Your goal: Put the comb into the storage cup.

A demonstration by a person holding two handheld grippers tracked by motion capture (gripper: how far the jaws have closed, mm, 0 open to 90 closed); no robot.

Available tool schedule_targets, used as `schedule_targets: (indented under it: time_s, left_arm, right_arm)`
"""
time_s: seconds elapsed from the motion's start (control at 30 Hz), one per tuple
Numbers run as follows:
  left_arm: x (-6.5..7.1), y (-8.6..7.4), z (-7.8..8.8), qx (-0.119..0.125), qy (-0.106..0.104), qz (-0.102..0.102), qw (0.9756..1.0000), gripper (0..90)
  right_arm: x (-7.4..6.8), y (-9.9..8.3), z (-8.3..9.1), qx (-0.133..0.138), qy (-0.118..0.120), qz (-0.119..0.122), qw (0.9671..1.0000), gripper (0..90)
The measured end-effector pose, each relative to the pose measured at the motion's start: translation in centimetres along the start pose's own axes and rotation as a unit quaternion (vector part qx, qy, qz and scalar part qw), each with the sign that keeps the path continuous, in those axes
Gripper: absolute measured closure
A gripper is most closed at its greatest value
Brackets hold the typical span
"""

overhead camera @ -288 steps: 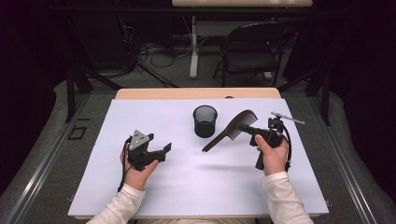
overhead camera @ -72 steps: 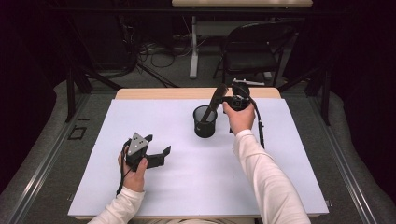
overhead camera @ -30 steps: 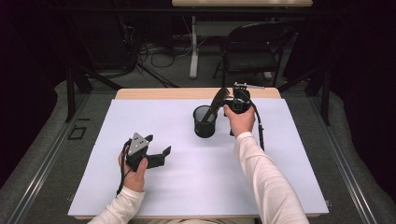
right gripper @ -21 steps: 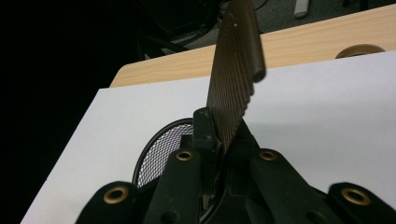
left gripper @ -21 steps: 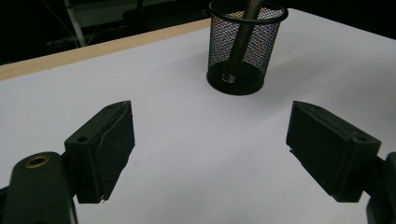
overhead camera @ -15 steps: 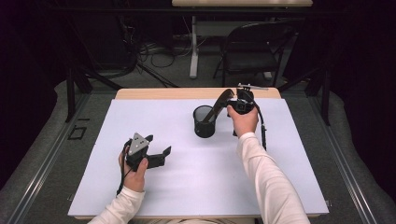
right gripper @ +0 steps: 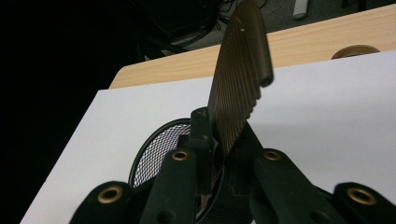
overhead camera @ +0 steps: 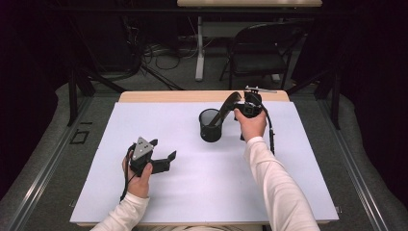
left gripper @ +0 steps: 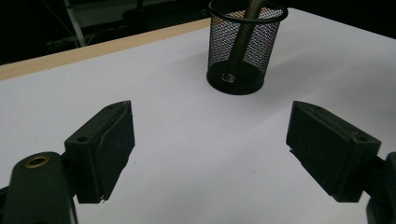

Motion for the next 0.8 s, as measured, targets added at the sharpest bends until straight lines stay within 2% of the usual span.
schedule_targets:
  time_s: [0.37,0.57,0.8]
  left_arm:
    - [0.0,-0.02,-0.03,-0.002,0.0,0.0,1.0,15.7]
    - [-0.01,-0.02,-0.04,-0.002,-0.001,0.0,1.0,15.7]
    - [-0.01,-0.03,-0.06,-0.002,-0.001,0.0,1.0,15.7]
  right_arm:
    - [-0.08,0.01,0.05,0.003,0.001,0.0,1.0,81.1]
    - [-0.25,-0.06,0.04,0.004,0.01,0.003,0.9999,71.5]
    - [-0.57,-0.21,0.04,0.013,0.009,0.022,0.9996,61.5]
Point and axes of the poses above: each handheld gripper's, and its own axes: z roughly backward along the jaws, y roughly out of its top, x roughly to its right, the point moved 1 cm from there along -z, roughly forward along the jaws, and after that the axes turned 11 degrees about -z, right-handed, at the moved point
